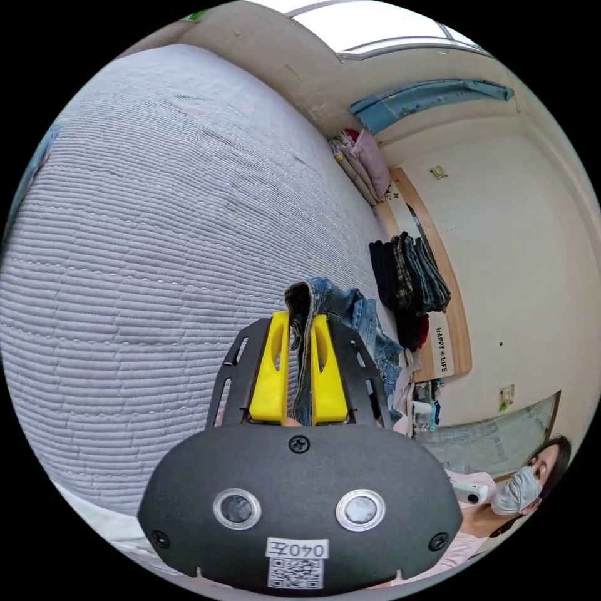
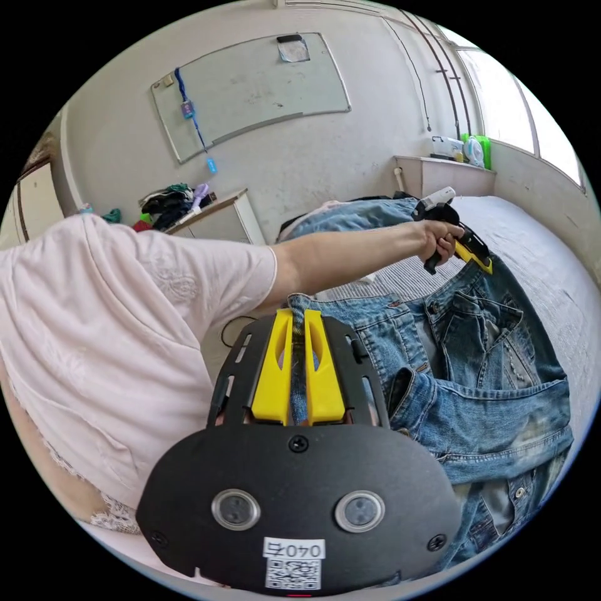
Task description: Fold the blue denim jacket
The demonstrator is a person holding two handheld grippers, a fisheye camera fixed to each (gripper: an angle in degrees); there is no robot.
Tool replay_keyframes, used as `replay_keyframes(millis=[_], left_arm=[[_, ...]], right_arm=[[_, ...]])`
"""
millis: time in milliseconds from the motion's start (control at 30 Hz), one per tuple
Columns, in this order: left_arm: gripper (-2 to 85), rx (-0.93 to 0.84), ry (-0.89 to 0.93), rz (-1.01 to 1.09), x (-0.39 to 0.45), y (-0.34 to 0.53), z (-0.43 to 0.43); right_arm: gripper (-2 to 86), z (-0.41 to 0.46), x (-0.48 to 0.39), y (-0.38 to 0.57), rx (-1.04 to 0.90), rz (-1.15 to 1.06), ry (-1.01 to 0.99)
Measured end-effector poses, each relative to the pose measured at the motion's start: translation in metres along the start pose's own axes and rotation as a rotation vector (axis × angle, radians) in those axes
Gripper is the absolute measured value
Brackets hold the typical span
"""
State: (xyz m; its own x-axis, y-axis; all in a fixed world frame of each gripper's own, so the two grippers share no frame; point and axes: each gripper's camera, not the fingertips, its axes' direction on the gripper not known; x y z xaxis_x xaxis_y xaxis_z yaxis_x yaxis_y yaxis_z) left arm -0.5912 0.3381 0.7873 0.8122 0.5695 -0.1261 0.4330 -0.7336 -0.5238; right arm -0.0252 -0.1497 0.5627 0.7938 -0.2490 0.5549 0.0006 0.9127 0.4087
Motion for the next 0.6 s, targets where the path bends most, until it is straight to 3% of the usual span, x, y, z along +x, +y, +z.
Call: replay_keyframes(millis=[167, 267, 433, 600], left_arm=[[0.6, 0.084, -0.079, -0.084, -0.013, 0.027, -0.085], [0.7, 0.101, -0.012, -0.075, 0.010, 0.036, -0.095], [1.0, 0.116, 0.086, -0.015, 0.088, 0.028, -0.069], [1.1, 0.130, 0.197, -0.011, 0.192, 0.017, 0.002]], right_arm=[[0.6, -0.020, -0.038, -0.026, 0.117, 0.007, -0.079], [1.1, -0.050, -0.043, -0.018, 0.161, 0.069, -0.094], [1.8, -0.138, -0.043, 0.022, 0.280, 0.217, -0.108], [1.2, -0.234, -0.067, 0.073, 0.373, 0.343, 0.114]])
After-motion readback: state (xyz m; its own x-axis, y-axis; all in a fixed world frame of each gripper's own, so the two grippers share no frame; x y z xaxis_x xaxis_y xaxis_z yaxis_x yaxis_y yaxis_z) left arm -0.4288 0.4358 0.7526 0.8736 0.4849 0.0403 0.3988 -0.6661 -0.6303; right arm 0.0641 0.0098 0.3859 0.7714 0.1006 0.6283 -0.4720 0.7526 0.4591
